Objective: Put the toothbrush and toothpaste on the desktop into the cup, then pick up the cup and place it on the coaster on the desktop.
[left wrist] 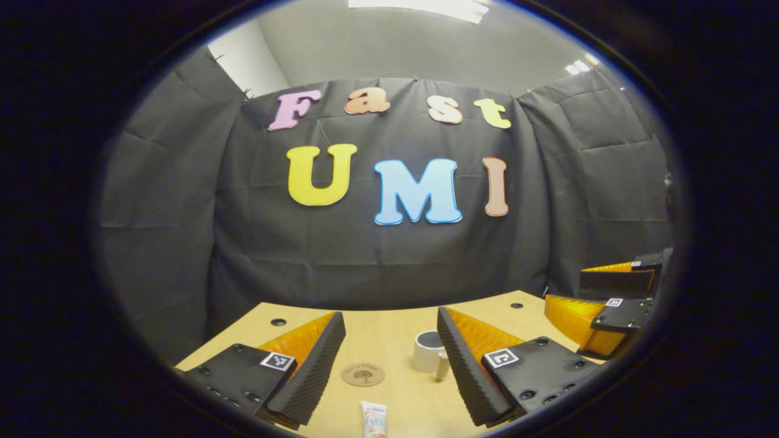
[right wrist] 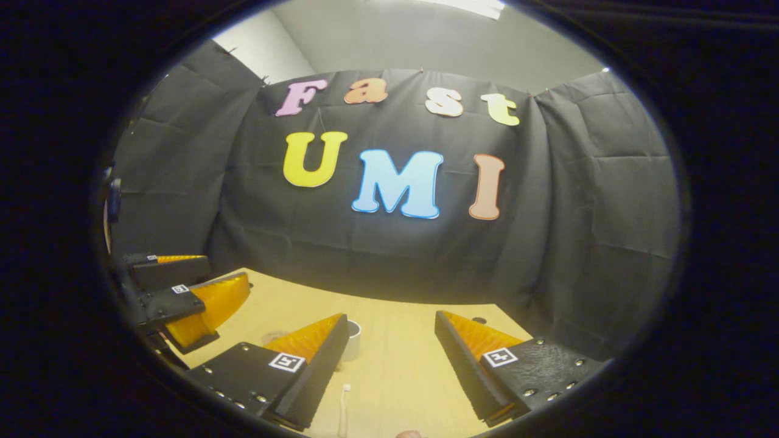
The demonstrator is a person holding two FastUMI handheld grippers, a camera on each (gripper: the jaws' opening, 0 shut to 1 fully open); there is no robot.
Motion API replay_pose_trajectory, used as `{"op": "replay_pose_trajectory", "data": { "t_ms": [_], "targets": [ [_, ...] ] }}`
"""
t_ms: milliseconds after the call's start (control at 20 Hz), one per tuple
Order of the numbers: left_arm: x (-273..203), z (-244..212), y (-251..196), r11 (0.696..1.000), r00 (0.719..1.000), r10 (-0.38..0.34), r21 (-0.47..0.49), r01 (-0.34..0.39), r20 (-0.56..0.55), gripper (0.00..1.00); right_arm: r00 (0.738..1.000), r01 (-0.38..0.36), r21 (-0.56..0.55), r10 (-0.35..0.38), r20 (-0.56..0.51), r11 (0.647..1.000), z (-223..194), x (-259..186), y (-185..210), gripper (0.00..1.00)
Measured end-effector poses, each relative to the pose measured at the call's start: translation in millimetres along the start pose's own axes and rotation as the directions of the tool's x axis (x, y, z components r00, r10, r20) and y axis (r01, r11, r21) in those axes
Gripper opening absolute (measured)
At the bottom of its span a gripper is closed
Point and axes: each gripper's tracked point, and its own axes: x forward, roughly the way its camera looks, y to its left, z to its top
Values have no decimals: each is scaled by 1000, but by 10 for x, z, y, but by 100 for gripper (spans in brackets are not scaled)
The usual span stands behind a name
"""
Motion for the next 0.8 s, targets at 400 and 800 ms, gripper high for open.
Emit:
{"op": "replay_pose_trajectory", "data": {
  "t_ms": [400,800],
  "targets": [
    [126,-388,29,1000,989,-19,-16,17,-149,96,975,-84,43,91,-203,996,-415,118,348,90],
    [137,-1271,188,999,890,-29,-35,15,-454,97,852,-126,86,152,-500,988,-1184,175,645,91]
  ]
}}
